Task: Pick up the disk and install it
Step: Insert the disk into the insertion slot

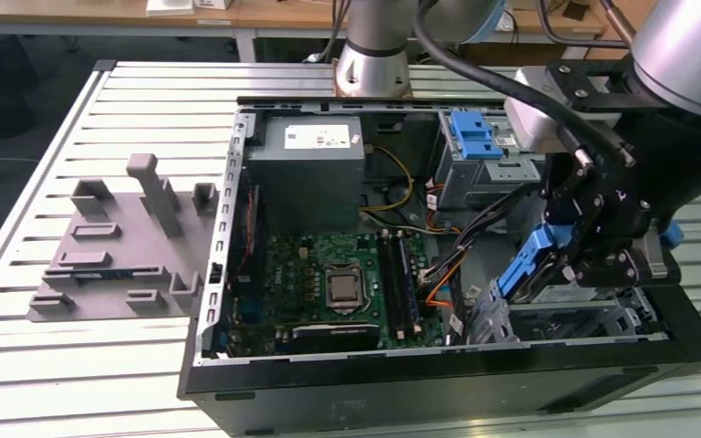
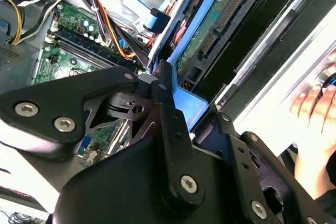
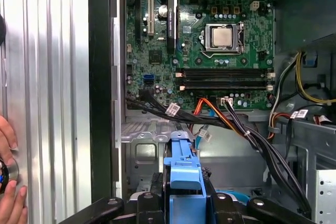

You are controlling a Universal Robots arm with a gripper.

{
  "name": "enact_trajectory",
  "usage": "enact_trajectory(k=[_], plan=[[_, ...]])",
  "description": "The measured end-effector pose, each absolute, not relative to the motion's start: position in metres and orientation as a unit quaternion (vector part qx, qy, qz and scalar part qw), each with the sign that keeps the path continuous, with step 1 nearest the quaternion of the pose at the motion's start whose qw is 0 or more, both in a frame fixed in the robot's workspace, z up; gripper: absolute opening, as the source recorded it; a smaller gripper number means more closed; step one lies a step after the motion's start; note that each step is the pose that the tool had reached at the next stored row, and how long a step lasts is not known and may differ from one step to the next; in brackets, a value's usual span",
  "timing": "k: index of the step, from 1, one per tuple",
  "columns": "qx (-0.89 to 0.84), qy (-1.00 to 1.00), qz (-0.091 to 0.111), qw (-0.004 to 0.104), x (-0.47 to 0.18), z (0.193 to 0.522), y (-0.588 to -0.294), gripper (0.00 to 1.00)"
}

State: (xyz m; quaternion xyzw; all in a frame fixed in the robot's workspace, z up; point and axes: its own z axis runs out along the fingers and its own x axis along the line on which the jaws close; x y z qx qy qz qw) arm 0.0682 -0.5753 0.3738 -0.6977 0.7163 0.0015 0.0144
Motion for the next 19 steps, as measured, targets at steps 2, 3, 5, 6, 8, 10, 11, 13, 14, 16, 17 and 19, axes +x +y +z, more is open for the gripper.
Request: enact_trajectory(k=[2, 3, 5, 6, 8, 10, 11, 13, 14, 16, 17, 19], plan=[[-0.698, 0.716, 0.001, 0.014, 0.0682, 0.3717, -0.5753, 0.36], [-0.698, 0.716, 0.001, 0.014, 0.0682, 0.3714, -0.5753, 0.36], [-0.698, 0.716, 0.001, 0.014, 0.0682, 0.3714, -0.5753, 0.36], [-0.698, 0.716, 0.001, 0.014, 0.0682, 0.3714, -0.5753, 0.36], [-0.698, 0.716, 0.001, 0.014, 0.0682, 0.3714, -0.5753, 0.36], [-0.698, 0.716, 0.001, 0.014, 0.0682, 0.3714, -0.5753, 0.36], [-0.698, 0.716, 0.001, 0.014, 0.0682, 0.3714, -0.5753, 0.38], [-0.698, 0.716, 0.001, 0.014, 0.0682, 0.3714, -0.5753, 0.44], [-0.698, 0.716, 0.001, 0.014, 0.0682, 0.3714, -0.5753, 0.44], [-0.698, 0.716, 0.001, 0.014, 0.0682, 0.3714, -0.5753, 0.44], [-0.698, 0.716, 0.001, 0.014, 0.0682, 0.3714, -0.5753, 0.44], [-0.698, 0.716, 0.001, 0.014, 0.0682, 0.3714, -0.5753, 0.42]])
